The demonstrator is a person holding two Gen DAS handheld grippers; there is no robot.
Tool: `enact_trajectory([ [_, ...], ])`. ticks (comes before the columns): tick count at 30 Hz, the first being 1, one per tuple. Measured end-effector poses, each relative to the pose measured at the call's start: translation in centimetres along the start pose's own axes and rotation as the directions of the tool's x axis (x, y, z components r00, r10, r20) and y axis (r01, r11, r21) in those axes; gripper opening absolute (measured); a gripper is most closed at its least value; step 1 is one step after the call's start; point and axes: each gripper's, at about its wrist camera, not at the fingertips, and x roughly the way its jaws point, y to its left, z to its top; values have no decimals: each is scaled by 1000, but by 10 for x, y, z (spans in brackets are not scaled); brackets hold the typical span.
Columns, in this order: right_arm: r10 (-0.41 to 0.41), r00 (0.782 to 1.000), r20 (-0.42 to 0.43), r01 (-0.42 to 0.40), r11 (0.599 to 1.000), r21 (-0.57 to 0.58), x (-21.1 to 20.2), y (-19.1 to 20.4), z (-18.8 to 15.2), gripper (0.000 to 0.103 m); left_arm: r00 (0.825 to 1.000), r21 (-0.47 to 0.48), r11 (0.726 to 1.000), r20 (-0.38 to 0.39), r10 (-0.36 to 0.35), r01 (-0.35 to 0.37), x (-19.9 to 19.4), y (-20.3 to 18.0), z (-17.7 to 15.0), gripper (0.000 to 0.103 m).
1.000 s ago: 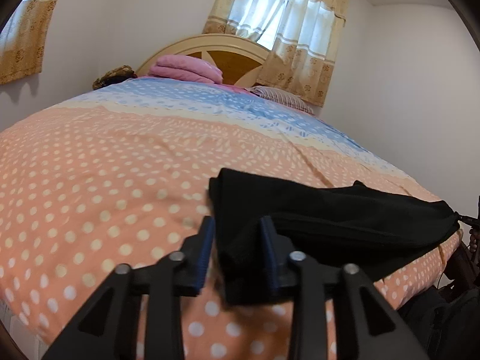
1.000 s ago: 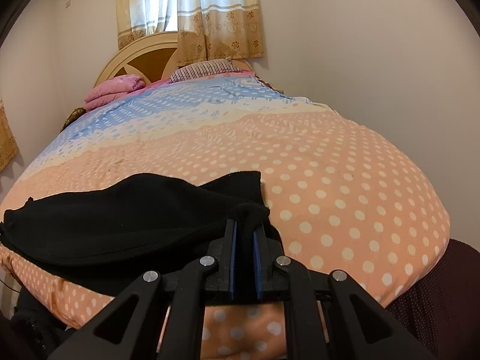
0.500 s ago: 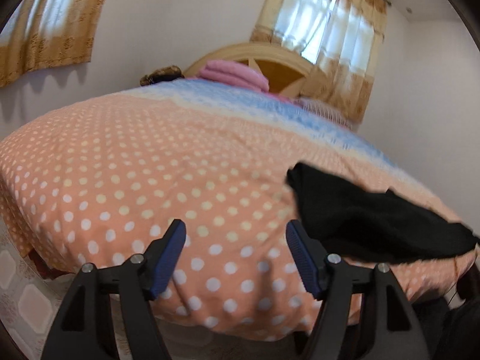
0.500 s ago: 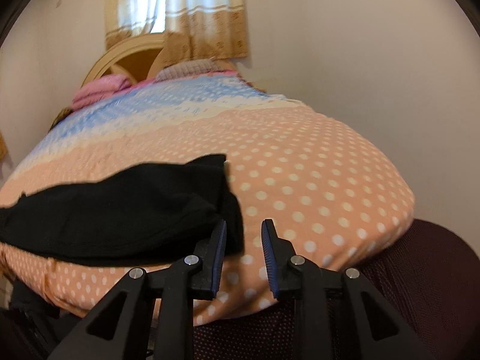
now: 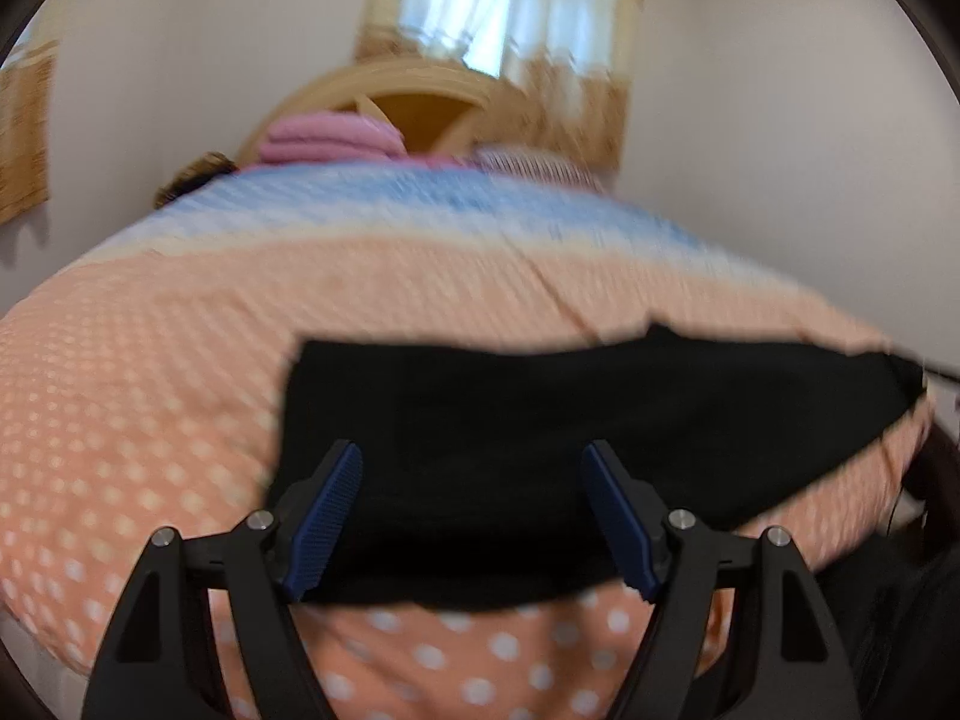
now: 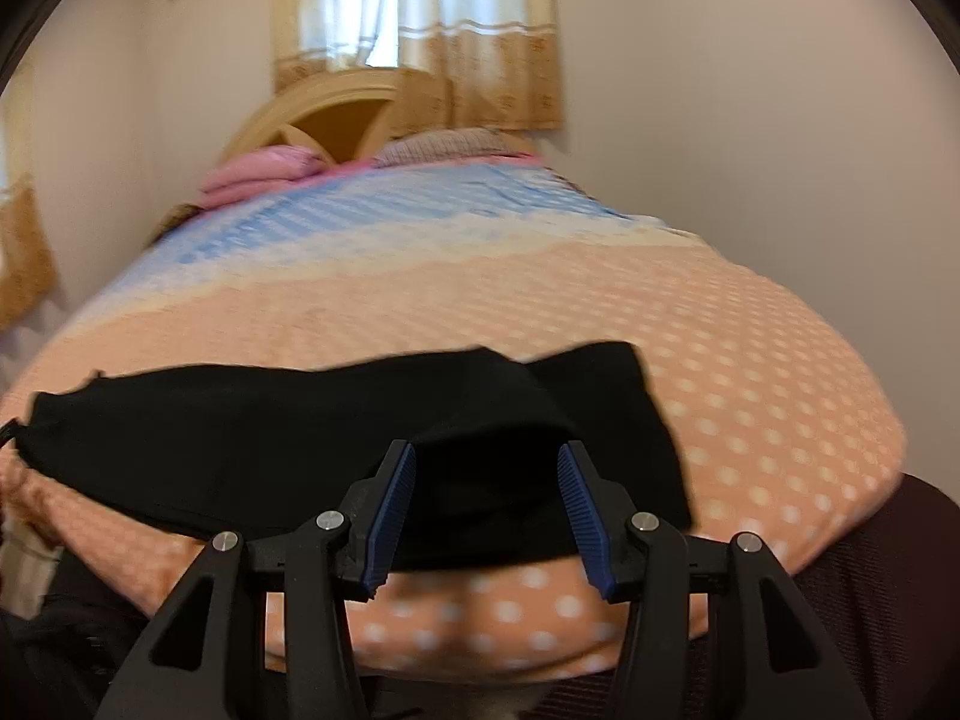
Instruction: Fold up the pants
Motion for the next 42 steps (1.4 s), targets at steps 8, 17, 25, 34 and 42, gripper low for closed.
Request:
enact_trajectory([
  [8, -83, 996, -24, 86, 927, 365, -14, -92, -15, 52, 999, 98, 994, -30, 40, -37, -12, -15, -16, 85],
  [17, 163, 986, -31, -150, 958, 245, -14, -11, 4, 52, 1000, 20, 999, 2, 29, -29, -10, -22, -3, 85],
  [25, 157, 977, -147, -141, 984, 109, -2, 47, -12, 52, 999, 43, 998, -4, 42, -42, -2, -31, -12, 92],
  [34, 48, 989, -138, -31, 992, 123, 9, 37, -8, 28, 999, 38, 999, -2, 38, -38, 1, -30, -12, 93],
  [42, 15, 1000, 7, -16, 991, 135, -33, 1, 31, 6, 999, 66, 997, -8, 39, -38, 7, -34, -13, 95],
])
